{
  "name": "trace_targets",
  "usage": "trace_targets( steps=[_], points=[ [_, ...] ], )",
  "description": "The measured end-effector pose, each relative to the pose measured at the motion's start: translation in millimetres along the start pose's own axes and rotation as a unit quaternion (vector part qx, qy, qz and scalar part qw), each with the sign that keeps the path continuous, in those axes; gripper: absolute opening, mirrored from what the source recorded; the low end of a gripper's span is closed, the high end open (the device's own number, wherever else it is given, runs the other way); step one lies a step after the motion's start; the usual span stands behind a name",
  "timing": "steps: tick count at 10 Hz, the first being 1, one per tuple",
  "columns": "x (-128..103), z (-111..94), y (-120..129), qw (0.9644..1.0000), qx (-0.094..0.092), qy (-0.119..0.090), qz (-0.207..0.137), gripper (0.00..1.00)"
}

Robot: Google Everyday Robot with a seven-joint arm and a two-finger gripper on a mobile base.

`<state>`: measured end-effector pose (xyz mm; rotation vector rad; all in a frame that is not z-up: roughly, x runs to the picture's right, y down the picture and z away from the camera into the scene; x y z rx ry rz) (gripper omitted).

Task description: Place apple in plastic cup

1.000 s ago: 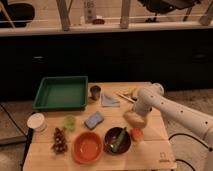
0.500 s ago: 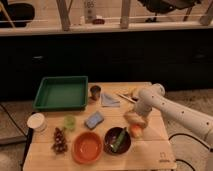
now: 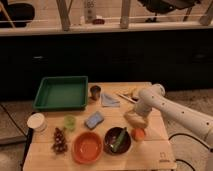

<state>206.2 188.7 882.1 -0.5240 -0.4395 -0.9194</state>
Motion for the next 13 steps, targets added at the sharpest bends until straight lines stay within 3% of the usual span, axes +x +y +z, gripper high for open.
trace_targets(
  steps=[3, 8, 13],
  points=[
    [-0.9, -2.0, 2.0, 1.0000, 0.001, -0.001, 0.002, 0.80],
    [-7.7, -24.7, 11.5, 0.9998, 0.000, -0.003, 0.019, 0.80],
    [-27.3, -26.8, 26.7, 0.9971, -0.049, -0.033, 0.047, 0.80]
  ],
)
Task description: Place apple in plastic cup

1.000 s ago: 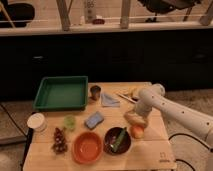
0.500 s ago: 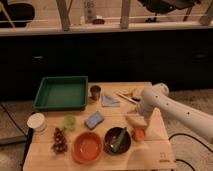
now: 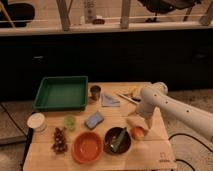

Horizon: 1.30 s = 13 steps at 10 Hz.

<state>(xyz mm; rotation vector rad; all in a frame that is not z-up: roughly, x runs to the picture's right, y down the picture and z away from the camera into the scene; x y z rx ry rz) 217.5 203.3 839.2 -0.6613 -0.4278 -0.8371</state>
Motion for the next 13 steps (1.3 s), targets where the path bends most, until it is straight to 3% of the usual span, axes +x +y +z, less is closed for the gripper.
trace_targets(
  steps=[4, 7, 13],
  points=[
    [-31.4, 4.5, 18.8, 0.9995, -0.023, -0.016, 0.012, 0.80],
    [-51.5, -2.7, 31.5, 0.9995, -0.015, -0.015, 0.023, 0.77],
    [-59.6, -5.3, 32.6, 0.9991, 0.014, -0.028, 0.027, 0.20]
  ],
)
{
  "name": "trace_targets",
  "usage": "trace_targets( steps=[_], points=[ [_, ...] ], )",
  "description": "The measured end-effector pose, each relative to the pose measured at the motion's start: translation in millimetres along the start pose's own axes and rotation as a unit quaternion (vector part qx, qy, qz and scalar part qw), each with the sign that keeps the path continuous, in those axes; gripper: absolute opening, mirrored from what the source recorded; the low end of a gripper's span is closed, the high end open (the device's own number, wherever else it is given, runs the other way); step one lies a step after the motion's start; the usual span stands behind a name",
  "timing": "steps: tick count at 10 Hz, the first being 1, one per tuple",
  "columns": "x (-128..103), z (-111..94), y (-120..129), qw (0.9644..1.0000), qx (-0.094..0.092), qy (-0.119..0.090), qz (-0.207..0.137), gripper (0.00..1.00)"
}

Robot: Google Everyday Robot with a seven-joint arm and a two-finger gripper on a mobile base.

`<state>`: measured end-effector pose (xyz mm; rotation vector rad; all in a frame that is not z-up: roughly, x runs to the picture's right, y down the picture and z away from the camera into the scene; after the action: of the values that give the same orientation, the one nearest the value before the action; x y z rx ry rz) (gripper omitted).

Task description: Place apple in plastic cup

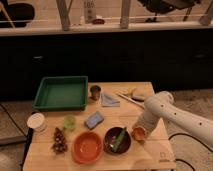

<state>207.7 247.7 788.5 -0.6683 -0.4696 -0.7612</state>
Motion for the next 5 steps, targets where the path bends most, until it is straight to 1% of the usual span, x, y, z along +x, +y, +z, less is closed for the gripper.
trace_targets(
  steps=[1, 2, 3, 5],
  points=[
    [0.5, 0.7, -3.9, 1.0000, 0.003, -0.003, -0.003, 0.08],
    [1.3, 0.4, -5.1, 1.0000, 0.004, -0.004, -0.005, 0.02],
    [3.4, -3.5, -5.4, 1.0000, 0.005, -0.002, -0.007, 0.00],
    [7.4, -21.2, -11.0, 0.9998, 0.009, 0.010, -0.012, 0.00]
  ],
)
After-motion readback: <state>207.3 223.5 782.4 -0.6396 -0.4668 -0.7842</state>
